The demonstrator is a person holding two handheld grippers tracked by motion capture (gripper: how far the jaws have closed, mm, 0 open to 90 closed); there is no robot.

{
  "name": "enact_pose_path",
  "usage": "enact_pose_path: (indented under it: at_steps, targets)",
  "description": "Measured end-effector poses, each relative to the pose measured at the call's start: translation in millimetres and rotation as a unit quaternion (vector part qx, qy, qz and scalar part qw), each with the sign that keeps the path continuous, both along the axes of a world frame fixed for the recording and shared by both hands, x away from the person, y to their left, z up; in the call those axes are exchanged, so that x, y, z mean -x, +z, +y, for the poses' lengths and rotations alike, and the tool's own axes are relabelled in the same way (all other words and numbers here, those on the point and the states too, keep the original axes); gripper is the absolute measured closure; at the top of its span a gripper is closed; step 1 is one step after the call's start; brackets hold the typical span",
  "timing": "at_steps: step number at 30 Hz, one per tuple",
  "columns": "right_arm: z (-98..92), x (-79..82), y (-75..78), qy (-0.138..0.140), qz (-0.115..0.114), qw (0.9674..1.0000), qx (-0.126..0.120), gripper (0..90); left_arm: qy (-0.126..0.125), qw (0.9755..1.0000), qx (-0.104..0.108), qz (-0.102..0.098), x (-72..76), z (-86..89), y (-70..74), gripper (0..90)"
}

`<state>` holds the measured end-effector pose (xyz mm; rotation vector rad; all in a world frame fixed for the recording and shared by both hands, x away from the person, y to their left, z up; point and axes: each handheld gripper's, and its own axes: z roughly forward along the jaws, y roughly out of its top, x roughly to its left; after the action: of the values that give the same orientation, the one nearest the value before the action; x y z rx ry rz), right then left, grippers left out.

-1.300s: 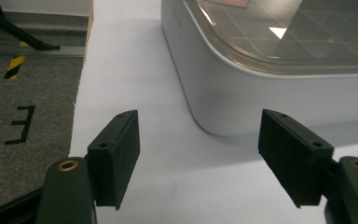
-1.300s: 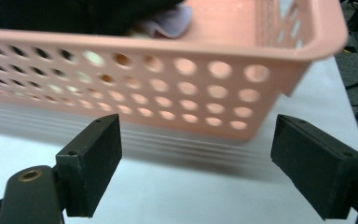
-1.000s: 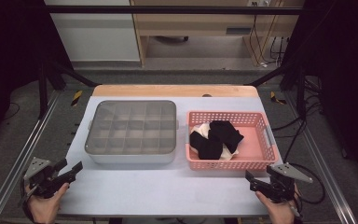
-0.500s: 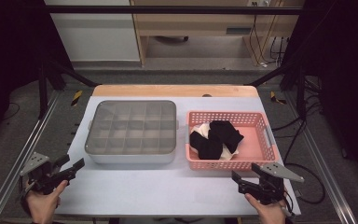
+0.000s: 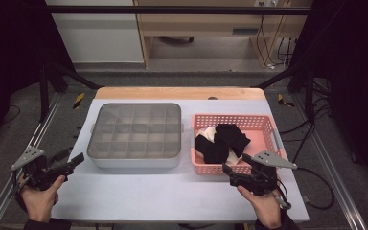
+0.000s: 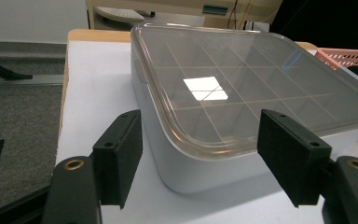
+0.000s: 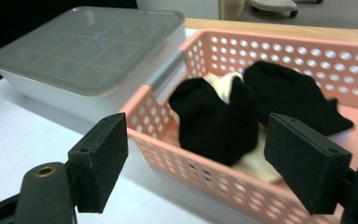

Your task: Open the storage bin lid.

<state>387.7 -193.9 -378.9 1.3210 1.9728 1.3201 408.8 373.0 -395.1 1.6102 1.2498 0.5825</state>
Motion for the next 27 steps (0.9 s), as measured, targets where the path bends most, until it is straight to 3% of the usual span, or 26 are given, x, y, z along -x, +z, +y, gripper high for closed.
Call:
enact_pose_path:
  at_steps: [10,21,27]
  targets:
    - [40.1,-18.9,13.9,0.040,-0.005,0.9992,-0.008,21.6,-0.011,0.9999,-0.002,-0.004,-15.8,-10.0,11.3,30.5]
    - [74.0,-42.5,30.7,0.057,-0.014,0.9981,-0.020,21.2,-0.015,0.9999,0.000,-0.003,-30.9,-15.9,15.0,30.7]
    - [93.2,-59.1,33.2,0.058,-0.011,0.9982,-0.013,21.5,-0.010,0.9999,0.003,-0.003,-38.1,-13.5,16.6,31.4]
